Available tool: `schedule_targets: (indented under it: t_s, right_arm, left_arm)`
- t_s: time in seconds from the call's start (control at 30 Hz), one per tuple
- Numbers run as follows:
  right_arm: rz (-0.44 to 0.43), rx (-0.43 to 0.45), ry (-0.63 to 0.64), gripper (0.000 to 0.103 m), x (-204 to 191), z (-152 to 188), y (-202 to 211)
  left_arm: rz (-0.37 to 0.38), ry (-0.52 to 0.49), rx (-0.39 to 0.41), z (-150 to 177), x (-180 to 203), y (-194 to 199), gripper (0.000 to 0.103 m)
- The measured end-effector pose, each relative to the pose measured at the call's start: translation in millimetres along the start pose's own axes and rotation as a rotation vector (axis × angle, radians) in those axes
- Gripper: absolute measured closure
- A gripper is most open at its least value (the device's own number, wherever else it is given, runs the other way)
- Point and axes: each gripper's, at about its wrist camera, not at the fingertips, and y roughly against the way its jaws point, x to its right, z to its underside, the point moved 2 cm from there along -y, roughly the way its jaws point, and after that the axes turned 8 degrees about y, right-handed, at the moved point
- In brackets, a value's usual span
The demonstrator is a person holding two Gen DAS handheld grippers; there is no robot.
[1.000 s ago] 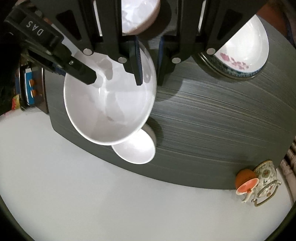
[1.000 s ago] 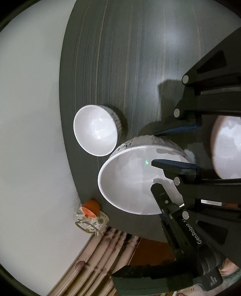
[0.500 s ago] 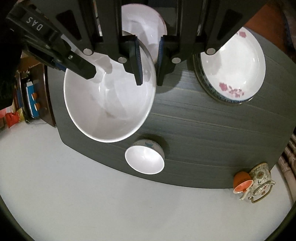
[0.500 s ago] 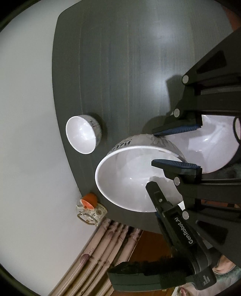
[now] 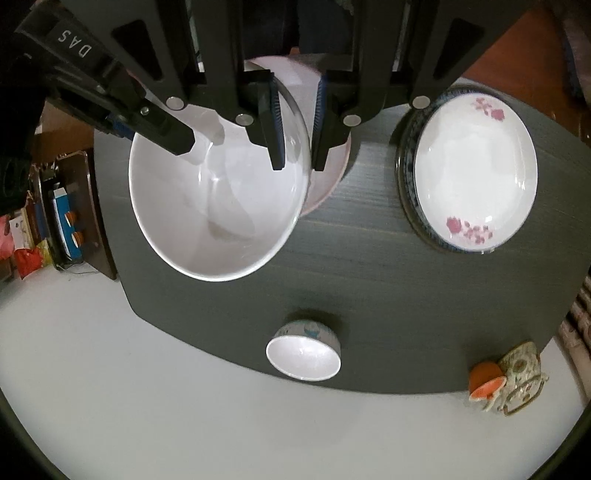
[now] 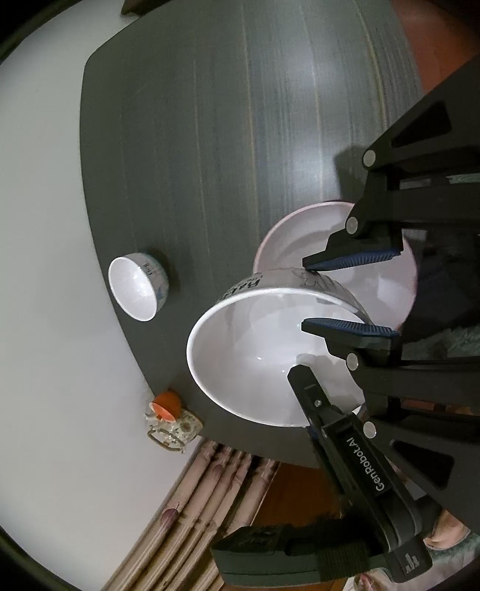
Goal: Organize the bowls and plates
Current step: 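Carry the white bowl with both grippers over the pink-rimmed bowl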
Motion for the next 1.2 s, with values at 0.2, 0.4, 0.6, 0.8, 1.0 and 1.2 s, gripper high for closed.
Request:
schedule_targets:
  t_s: [0.2,0.4,0.6,0.8,1.0,1.2]
  right_arm:
    - [0.0,-0.043,-0.025,0.078,4,14,-10]
    - [0.013,-0.084,-0.043,0.077,5,23,-22]
    - [0.033,-0.121,-0.071,0.076,11,29,-36]
    - [0.035,-0.146,-0.12,0.076,20,32,-48]
    - [0.052,-0.166,-0.136,0.076,23,32,-56]
    - [0.069,-0.181,-0.15,0.076,24,30,-61]
  left_arm:
    - [-0.017,0.004,-0.031,10,-4,-9,0.088]
    - [-0.039,0.008,-0.071,15,-7,-25,0.088]
    - [-0.073,-0.01,-0.105,16,-7,-44,0.088]
    - [-0.091,-0.006,-0.124,19,-10,-54,0.088]
    - [-0.114,-0.014,-0.132,16,-8,-62,0.088]
    - [-0.134,-0.03,-0.148,17,1,-66,0.088]
